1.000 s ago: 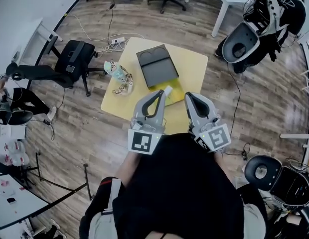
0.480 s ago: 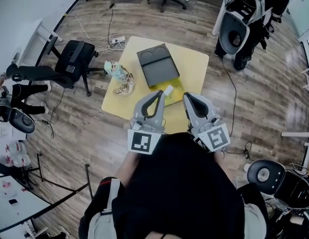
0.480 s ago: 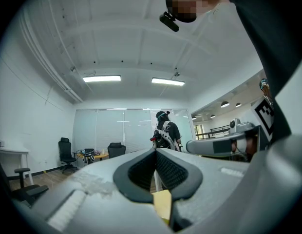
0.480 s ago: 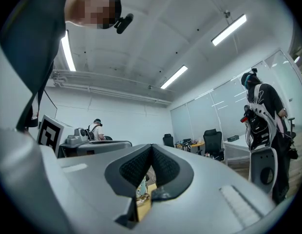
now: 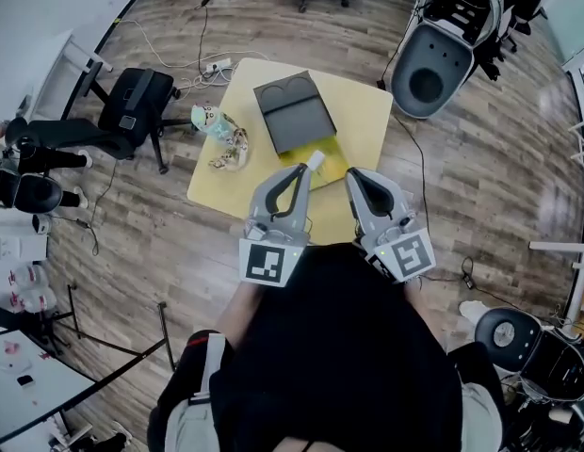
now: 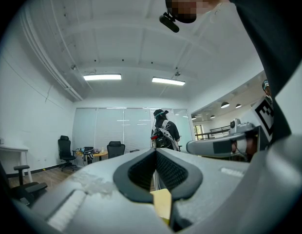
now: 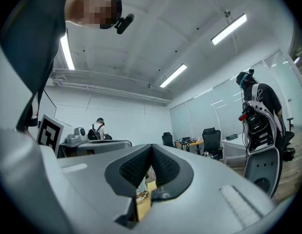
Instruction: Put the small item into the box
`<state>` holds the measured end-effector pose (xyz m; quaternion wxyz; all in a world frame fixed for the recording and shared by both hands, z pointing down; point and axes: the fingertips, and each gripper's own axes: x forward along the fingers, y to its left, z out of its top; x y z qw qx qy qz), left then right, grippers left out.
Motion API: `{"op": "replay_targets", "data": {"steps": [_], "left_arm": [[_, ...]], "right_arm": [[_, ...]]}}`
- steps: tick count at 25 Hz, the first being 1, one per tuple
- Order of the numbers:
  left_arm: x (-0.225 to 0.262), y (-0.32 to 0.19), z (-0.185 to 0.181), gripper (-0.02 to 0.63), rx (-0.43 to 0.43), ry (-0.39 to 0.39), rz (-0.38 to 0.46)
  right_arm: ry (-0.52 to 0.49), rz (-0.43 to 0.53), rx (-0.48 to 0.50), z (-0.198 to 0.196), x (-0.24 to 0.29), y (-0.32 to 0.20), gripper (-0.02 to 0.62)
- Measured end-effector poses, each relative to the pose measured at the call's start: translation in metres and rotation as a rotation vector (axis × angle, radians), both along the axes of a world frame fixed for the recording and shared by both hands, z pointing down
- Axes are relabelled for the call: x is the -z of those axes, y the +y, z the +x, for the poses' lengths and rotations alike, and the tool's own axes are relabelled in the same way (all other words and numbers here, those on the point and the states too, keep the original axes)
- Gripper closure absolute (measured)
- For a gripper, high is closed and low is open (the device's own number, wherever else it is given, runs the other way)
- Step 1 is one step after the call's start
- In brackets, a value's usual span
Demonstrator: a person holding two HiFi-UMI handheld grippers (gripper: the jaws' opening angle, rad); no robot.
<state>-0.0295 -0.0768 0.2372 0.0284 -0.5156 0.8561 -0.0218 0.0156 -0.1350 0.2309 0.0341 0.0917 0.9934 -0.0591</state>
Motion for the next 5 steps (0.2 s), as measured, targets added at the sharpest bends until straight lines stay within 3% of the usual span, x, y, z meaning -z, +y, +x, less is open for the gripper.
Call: {"op": "replay_targets", "data": {"steps": [5], "left_arm": [[-0.0047, -0.0022, 0.0008, 0.604, 0.005, 0.005, 0.004]], "right_arm": [[0.004, 0.000, -0.002, 0.0009, -0.0062, -0.0038, 0.595]]}}
